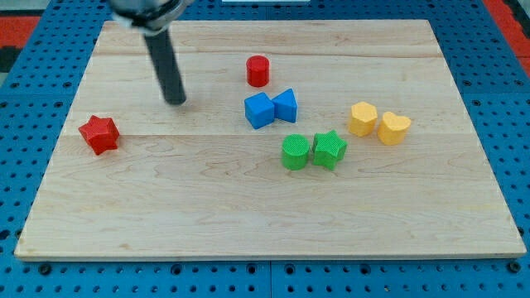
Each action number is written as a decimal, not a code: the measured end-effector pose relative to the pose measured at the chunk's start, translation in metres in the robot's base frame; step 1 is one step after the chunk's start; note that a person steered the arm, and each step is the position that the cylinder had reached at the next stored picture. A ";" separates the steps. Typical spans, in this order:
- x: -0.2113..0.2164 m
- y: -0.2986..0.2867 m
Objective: Push the red circle parallel to the blue cube
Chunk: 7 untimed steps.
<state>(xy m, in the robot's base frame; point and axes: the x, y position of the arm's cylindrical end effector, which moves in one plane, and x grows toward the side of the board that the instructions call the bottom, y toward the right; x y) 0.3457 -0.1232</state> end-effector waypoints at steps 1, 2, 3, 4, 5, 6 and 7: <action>-0.036 0.000; -0.104 0.095; -0.090 0.166; -0.041 0.148; -0.022 0.113; -0.021 0.056; -0.021 0.051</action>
<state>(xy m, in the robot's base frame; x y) 0.3246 -0.0726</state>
